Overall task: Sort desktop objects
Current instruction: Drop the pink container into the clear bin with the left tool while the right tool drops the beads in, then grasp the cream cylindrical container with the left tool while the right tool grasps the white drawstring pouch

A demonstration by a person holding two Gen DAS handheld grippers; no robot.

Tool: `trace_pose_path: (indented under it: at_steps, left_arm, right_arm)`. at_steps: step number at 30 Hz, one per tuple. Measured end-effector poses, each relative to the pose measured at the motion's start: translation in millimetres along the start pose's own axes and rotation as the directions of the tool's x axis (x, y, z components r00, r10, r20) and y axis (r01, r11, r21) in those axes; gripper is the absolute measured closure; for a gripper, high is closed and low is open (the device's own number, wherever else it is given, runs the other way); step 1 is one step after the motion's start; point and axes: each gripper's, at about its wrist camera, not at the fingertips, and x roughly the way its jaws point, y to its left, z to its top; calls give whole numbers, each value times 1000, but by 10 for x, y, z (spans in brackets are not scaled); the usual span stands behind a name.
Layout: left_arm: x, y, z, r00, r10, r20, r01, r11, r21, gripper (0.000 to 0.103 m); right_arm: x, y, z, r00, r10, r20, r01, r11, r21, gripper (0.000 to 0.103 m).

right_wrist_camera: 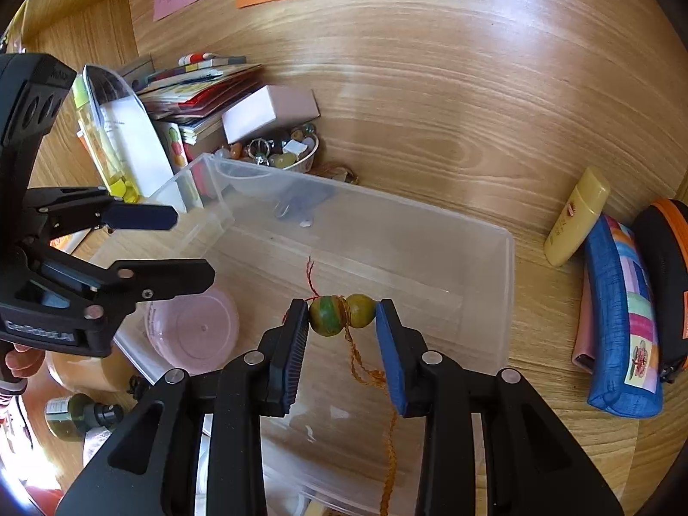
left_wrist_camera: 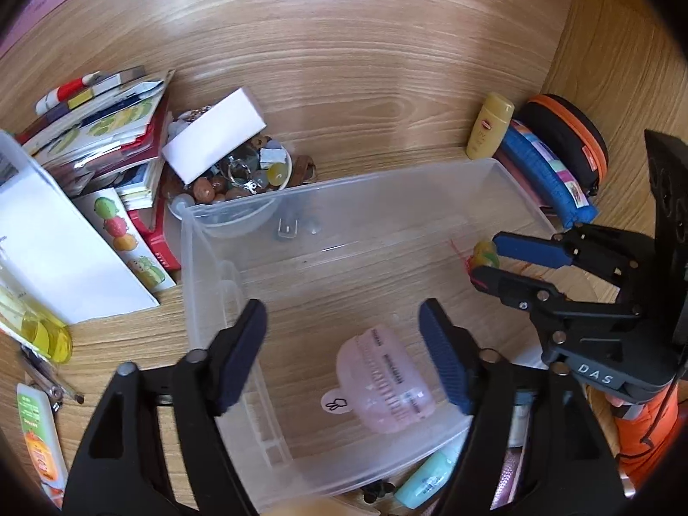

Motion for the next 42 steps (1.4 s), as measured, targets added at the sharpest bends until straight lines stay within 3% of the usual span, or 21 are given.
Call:
trace_pose_path:
  at_steps: [4,7,9,17,24,35,42]
  left_arm:
    - [-113,37,-11,1000,-1,19,1,1000,-14,27]
    - [-259,79,-19,999,-8,40,9,1000,-27,18]
    - [-384,95,-28,998,-3,67,5,999,-35,13]
    - [-866,162,-209,988,19,154,-11,999,-49,7]
    - [-1027,242,-512,987,22,158,-11,997,-71,6]
    - [-928,297,-921,995,-3,102,15,993,-116,6]
    - [-732,329,-1149,998,-36,48,43,989,-144,6]
  right_arm:
    - [7,21,3,1000,-2,-7,2,1000,-7,71]
    - [-98,27,29,999,-25,22,26,1000,-6,61]
    - [-229,27,59,998,-29,57,29,1000,2,46]
    - [-801,174,111,981,-62,183,67,997,-24,21]
    - [-1148,340,-81,971,-84,224,98,994,-52,19]
    - [-1243,540,-528,979,-101,180,115,991,-68,18]
    - [-1263,592,-744,986,-77,150,84,996,-39,18]
